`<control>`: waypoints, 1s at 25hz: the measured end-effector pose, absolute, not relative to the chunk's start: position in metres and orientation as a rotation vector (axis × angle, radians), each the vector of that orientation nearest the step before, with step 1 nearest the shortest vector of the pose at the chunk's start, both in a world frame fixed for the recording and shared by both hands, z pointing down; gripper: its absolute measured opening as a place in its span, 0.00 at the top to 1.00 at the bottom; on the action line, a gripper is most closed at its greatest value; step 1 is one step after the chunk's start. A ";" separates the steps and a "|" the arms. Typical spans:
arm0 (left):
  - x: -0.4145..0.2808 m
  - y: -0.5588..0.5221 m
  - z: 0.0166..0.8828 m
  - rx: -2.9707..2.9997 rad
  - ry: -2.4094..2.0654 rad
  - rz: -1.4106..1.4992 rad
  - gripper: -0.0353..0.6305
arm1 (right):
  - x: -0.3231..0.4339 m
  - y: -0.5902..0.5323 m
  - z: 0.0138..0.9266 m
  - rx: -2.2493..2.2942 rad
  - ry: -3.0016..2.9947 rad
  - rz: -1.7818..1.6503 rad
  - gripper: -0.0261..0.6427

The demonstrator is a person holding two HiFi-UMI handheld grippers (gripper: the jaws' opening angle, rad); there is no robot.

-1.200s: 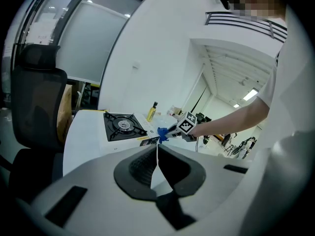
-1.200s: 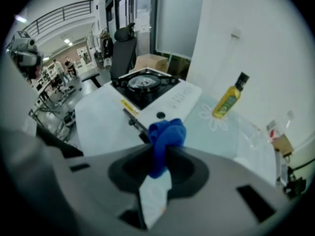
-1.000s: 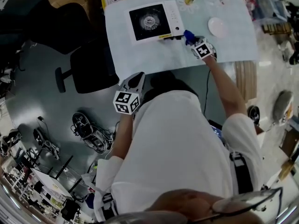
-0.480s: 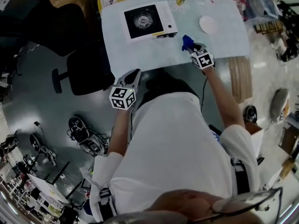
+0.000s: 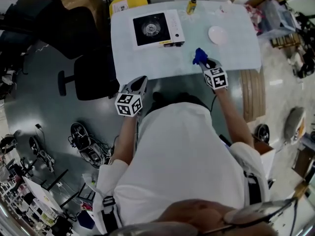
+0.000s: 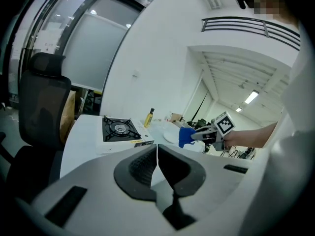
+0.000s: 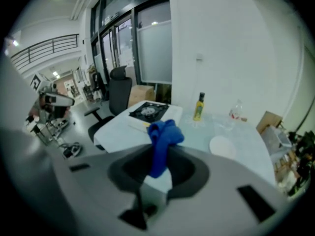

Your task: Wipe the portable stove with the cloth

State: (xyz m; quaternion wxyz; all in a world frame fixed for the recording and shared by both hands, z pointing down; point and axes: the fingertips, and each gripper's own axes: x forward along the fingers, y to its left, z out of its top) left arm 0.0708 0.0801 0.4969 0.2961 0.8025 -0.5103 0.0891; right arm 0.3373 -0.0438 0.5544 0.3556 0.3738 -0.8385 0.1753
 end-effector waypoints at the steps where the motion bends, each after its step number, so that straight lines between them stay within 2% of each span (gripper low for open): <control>1: 0.074 0.079 0.495 2.130 -1.368 0.235 0.89 | 0.342 -0.043 0.549 0.973 -2.181 0.448 0.82; 14: 0.105 0.059 0.430 2.191 -1.532 0.137 0.89 | 0.379 -0.051 0.443 1.068 -2.379 0.292 0.82; 25: 0.104 0.046 0.412 2.217 -1.551 0.129 0.89 | 0.387 -0.059 0.424 1.079 -2.405 0.261 0.82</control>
